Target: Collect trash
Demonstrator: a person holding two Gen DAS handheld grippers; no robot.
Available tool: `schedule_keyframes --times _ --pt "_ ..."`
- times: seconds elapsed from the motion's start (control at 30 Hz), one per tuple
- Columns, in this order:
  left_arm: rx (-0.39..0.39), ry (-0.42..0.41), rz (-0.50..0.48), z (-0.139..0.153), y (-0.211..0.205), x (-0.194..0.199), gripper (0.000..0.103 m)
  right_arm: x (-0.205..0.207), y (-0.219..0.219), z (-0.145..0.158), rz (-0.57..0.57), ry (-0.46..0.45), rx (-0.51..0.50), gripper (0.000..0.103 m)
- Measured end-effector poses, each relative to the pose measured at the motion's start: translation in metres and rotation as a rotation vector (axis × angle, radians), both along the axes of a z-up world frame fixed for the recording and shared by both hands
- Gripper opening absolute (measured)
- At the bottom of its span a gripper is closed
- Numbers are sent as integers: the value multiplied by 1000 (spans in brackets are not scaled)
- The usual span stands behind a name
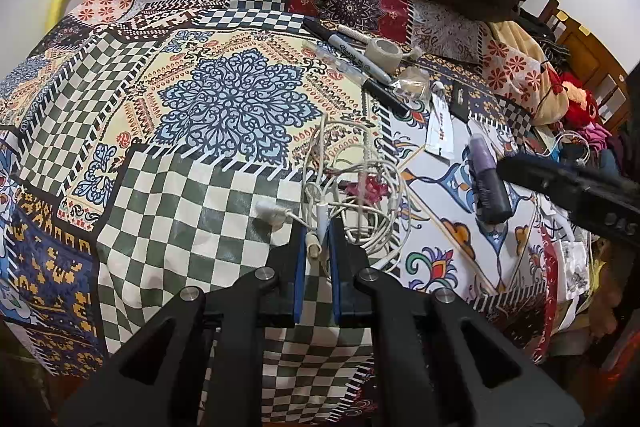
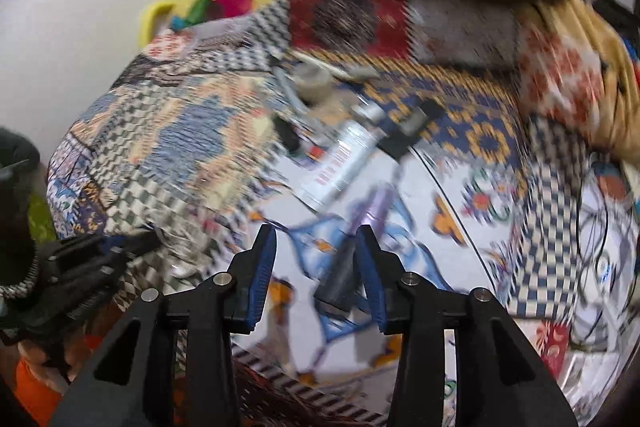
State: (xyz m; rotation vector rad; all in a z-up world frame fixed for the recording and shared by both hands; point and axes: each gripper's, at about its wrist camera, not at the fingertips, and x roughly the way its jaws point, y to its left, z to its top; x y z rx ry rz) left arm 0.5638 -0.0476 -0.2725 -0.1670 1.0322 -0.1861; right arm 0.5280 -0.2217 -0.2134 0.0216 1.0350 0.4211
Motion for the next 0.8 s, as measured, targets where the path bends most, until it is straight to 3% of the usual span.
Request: schedule_keyframes --times 0.2,0.37,0.43,0.57,0.7,0.8 --pt "-39 10 -1 -7 3 0 8 0 41 2 114 -17 85 37" --pt "-55 9 -9 -10 4 0 8 0 66 -14 169 14 92 16" --pt "-66 8 -10 -11 6 -1 8 2 70 -24 173 39 90 13" --pt "-88 5 -14 -12 7 -2 8 3 74 -38 181 61 86 12" --pt "-94 1 -21 -12 4 -2 8 0 73 -31 171 0 55 12" --pt "-103 0 -26 -13 2 0 8 -4 63 -16 175 -35 126 12"
